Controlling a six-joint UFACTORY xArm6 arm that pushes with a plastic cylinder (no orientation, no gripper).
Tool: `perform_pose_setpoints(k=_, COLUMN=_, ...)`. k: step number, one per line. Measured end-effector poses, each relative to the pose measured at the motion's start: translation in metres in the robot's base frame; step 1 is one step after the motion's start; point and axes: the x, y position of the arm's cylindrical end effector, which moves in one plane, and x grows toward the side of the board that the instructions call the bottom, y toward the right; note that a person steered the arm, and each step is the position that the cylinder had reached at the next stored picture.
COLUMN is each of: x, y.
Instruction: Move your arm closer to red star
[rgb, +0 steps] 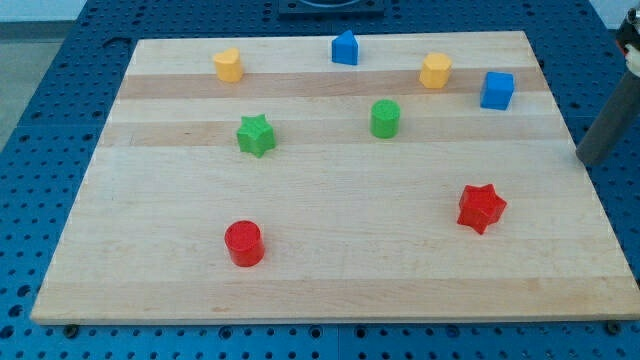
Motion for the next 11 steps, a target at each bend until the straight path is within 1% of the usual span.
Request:
perform_pose_setpoints(k=2, x=0.010, y=-0.004)
perform_pose_setpoints(k=5, x=0.053, y=-0.028)
perform_pose_setpoints(k=6, x=0.053, y=-0.028)
perform_pose_setpoints(k=7, x=0.066, y=-0.028)
perform_pose_setpoints(k=8, x=0.070, y=-0.028)
perform_pose_setpoints(k=9, x=0.097, y=-0.041)
perform_pose_setpoints(k=10, x=0.105, y=-0.081)
perform_pose_setpoints(k=11, x=0.105, y=-0.099)
